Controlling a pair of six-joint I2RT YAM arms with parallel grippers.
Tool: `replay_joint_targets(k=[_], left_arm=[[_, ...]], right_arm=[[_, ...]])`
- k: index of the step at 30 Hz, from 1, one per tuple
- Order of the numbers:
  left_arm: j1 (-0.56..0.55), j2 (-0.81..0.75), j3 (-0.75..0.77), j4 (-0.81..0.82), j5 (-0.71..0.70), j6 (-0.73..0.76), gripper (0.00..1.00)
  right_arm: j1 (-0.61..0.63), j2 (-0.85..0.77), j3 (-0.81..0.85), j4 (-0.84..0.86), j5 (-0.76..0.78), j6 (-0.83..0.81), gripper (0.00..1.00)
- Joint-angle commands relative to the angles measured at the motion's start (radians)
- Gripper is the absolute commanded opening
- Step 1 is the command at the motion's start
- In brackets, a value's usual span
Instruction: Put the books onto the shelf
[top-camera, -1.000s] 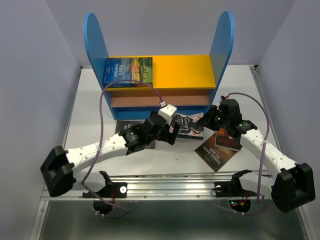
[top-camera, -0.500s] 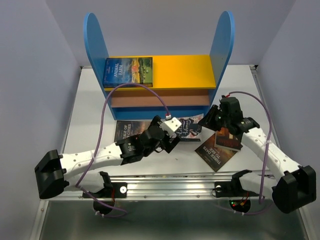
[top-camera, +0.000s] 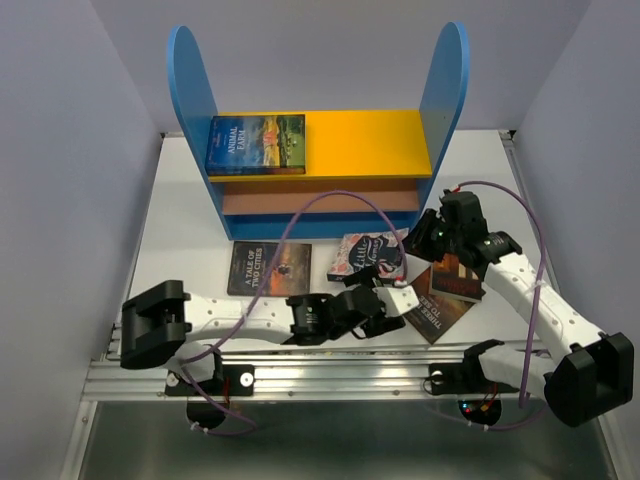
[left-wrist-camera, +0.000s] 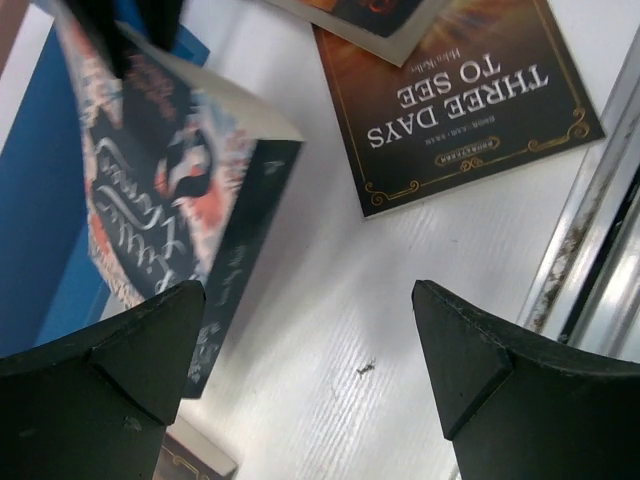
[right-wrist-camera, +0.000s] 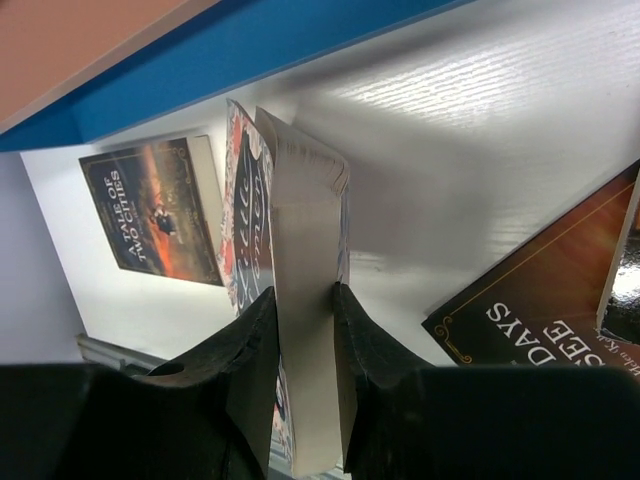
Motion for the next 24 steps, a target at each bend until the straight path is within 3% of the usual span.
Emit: replay_joint_targets(k=[1,8,17,24], left_arm=[[-0.044,0.093,0.052,0.096,-0.155,0.191,0.96],[-0.047,0.098,0.047,0.175,-0.230,0.257,0.96],[-0.047,0.089,0.015,0.264,-0.197,0.406,0.96],[-0.019,0.123,0.018,0.275,-0.155,0.432,0.96]], right_arm=[[0.000,0.004,0.085,0.017,-0.058,0.012,0.01],[0.000,0.012,0.093,0.011,-0.095,0.010,0.01],[0.000,0.006,0.087,0.014,-0.109,0.015,0.01],[0.000,0.007,0.094,0.014,-0.136,0.030,0.01]])
